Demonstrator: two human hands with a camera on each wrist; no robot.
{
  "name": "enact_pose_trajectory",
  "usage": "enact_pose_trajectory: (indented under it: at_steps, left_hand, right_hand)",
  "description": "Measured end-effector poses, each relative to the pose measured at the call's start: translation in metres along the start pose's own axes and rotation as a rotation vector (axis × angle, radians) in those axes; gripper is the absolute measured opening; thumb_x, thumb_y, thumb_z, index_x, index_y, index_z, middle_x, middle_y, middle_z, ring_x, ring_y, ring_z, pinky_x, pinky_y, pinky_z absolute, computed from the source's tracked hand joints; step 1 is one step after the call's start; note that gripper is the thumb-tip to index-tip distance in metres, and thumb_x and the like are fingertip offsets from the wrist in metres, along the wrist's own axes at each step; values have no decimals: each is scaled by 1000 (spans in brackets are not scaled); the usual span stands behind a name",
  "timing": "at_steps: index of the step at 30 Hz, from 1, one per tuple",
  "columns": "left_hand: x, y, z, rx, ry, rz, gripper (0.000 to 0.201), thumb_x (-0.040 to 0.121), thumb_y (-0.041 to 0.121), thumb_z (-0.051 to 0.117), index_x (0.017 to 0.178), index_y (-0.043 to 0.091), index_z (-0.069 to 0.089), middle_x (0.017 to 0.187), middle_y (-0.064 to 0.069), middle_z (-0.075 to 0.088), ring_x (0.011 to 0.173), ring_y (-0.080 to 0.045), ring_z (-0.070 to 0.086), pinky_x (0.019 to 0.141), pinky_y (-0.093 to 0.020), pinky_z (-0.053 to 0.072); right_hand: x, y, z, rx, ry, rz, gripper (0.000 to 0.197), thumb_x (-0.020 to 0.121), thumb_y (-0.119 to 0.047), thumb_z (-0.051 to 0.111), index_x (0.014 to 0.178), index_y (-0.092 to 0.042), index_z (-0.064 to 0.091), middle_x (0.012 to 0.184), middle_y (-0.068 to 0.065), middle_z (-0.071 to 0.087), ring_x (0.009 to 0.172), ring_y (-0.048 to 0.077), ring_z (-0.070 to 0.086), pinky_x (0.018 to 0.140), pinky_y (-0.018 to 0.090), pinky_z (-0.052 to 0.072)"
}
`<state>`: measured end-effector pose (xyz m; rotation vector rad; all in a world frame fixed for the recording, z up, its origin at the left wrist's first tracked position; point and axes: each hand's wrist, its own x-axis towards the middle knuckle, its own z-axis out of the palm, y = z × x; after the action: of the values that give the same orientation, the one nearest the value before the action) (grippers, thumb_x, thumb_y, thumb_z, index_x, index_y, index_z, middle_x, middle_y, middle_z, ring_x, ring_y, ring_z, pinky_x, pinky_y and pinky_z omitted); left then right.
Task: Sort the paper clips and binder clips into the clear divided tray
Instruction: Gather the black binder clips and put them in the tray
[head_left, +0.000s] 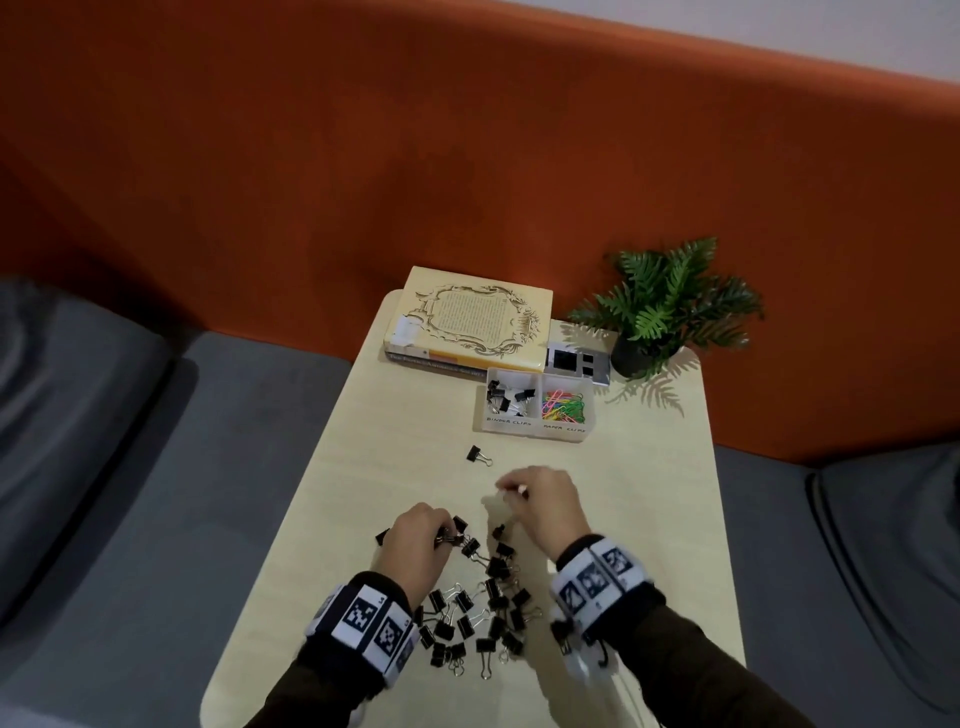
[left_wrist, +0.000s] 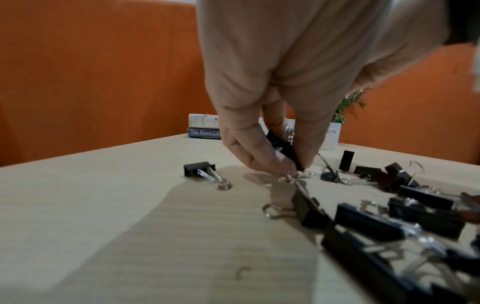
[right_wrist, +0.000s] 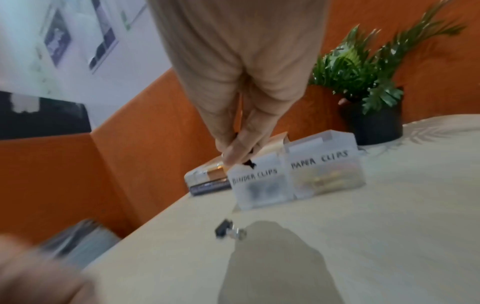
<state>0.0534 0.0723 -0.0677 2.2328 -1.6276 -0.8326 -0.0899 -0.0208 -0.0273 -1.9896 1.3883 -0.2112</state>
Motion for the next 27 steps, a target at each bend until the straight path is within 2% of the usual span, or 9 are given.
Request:
enact_pose_trajectory:
  at_steps: [3,6,10,13,16,20,23,25,27]
  left_hand:
    - [-4,-1,-2,-52,18,-23,14,88,14,63,100,17,70,106,-2,67,98,-17,64,81,-25,50]
    - [-5,2,-6,-86,21,-22,15,87,14,64,101,16,70,107,-3,68,99,-17,64,82,-23,49]
    - [-3,7,-14,-121,24,-21,15,88,13,63,101,14,71,108,-4,69,99,-17,64,81,-19,47]
    - [4,18,-26,-149,36,-14,13,88,12,63,99,14,71,108,-4,69,99,-16,64,80,-16,45]
    - [25,41,-46,-185,80,16,13,89,12,63,100,13,71,108,-6,70,99,-19,64,87,-23,49]
    - [80,79,-71,-181,181,117,12,88,10,63,96,10,72,106,-9,72,98,-23,66,90,-34,53]
    - [118,105,-79,-125,190,145,14,88,4,62,97,8,72,106,-11,71,98,-27,66,89,-36,56]
    - [138,114,-75,-19,89,113,19,90,-1,59,103,6,71,111,-15,69,102,-30,65,90,-37,56]
    - [149,119,-72,121,-56,89,22,92,0,55,110,3,68,117,-17,67,107,-33,64,90,-36,54]
  right_hand:
    - [34,-14,-24,206,167,24,20,83,1,59,96,-9,71,98,12,73,82,25,68,82,44,57]
    - [72,-25,-38,216,258,3,21,84,0,56,94,-10,71,96,12,73,80,27,68,80,45,57]
    - [104,-23,-36,170,176,91,20,87,-4,53,96,-12,70,98,13,72,82,29,68,77,37,57]
    - [110,-15,-33,221,44,95,30,89,-5,47,112,-14,64,102,10,69,93,24,64,91,41,53]
    - [103,-11,-40,246,80,69,29,92,-12,48,118,-14,59,121,9,63,106,26,61,96,46,49]
    - [60,-2,-46,300,226,8,26,89,-7,50,112,-13,61,110,6,65,91,25,63,85,47,54]
    - [19,12,-35,358,231,39,24,87,-3,52,105,-13,64,104,-1,63,91,19,63,85,44,55]
    - [-3,23,-25,370,201,81,25,86,-2,53,103,-15,64,108,2,66,88,14,63,83,32,56]
    - [-20,31,-17,342,164,85,22,85,-3,53,101,-13,65,106,5,67,82,1,61,70,5,47]
